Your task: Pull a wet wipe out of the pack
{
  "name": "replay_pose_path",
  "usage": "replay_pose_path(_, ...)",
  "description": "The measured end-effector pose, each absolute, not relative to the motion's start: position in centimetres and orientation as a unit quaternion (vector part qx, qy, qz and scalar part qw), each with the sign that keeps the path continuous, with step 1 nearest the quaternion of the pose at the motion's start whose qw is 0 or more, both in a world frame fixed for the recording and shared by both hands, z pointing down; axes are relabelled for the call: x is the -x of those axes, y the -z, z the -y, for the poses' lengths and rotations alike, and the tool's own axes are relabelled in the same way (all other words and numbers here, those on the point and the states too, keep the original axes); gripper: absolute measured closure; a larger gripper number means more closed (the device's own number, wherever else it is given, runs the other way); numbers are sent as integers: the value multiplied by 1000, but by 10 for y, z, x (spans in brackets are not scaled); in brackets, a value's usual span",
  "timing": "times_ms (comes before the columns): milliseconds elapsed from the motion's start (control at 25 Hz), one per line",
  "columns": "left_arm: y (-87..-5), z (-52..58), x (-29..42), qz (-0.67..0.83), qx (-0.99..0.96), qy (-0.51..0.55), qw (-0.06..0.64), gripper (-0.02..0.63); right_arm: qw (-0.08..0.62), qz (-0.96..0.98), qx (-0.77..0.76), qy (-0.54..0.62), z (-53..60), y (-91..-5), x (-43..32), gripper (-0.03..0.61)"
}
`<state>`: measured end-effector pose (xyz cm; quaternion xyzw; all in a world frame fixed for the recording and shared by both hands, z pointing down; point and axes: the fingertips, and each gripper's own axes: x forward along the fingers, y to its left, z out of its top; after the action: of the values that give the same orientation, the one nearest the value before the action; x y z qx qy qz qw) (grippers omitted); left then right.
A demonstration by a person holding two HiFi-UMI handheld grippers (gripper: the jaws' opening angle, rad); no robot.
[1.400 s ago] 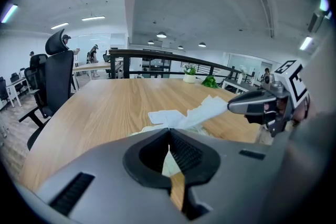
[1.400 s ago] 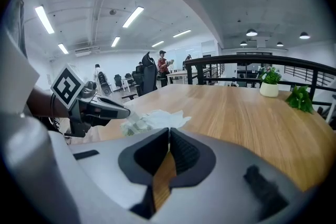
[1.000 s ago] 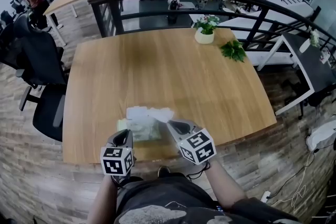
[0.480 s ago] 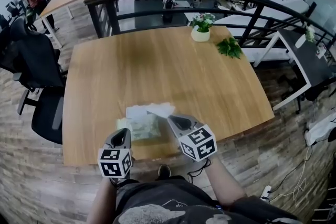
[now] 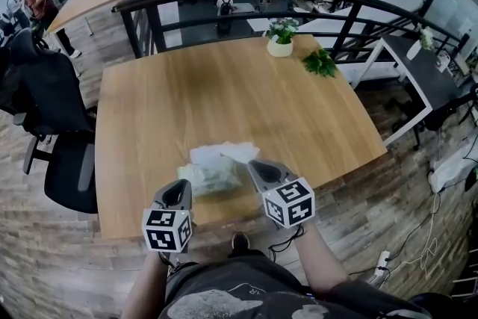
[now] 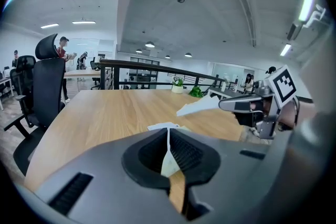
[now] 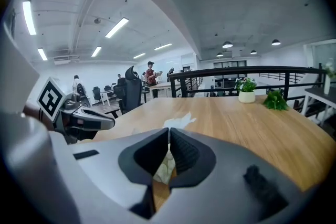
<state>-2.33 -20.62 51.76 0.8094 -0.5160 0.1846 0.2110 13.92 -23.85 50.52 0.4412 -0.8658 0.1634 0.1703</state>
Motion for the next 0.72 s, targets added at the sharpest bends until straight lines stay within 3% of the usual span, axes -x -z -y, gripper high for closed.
replay_pose_path(720, -515, 148, 111, 465, -839, -173, 223, 597, 140, 808, -549, -162, 168, -476, -105, 549)
